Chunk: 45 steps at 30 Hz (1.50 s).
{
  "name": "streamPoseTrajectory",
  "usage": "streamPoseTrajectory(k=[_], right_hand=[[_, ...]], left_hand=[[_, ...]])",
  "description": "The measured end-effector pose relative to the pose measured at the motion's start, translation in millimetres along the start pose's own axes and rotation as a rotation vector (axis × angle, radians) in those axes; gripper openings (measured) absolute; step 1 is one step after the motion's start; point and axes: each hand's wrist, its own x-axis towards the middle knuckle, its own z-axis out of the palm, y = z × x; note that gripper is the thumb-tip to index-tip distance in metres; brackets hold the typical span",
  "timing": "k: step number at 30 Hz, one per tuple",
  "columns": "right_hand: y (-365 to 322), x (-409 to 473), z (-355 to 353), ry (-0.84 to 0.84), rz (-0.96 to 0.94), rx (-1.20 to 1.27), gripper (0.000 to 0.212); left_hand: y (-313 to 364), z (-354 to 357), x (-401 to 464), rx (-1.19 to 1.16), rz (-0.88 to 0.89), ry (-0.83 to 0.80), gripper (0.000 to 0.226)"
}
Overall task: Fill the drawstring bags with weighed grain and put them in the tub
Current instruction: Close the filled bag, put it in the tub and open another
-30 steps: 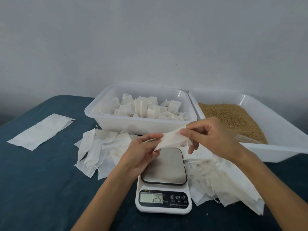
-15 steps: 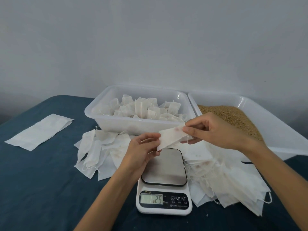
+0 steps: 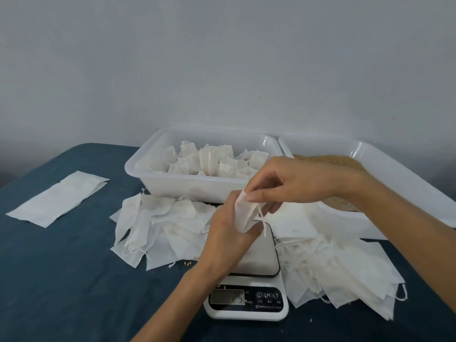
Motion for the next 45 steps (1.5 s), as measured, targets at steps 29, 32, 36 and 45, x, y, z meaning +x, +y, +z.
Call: streamPoseTrajectory(k=[29,32,36,45], right_hand=[[-26,18,8,-0.130,0.047,-0.225,0.073],[-29,20,10,-0.127,0.033,-0.264,0.062],[-20,6,-4,-0.023,0.033,-0.086,0.070],[177,-90,-44,0.436,0.731,-0.381,0.028]], left_hand=[[-4,5,-1,-0.174,-0.050,0.149,0.049],[-3,6,-2,-0.187,-0.044,0.171,0.041],[-1,3,-3,-0.214,-0.032,0.150,0.031],[6,-2,24,-0.321,-0.077,0.011,0.021]])
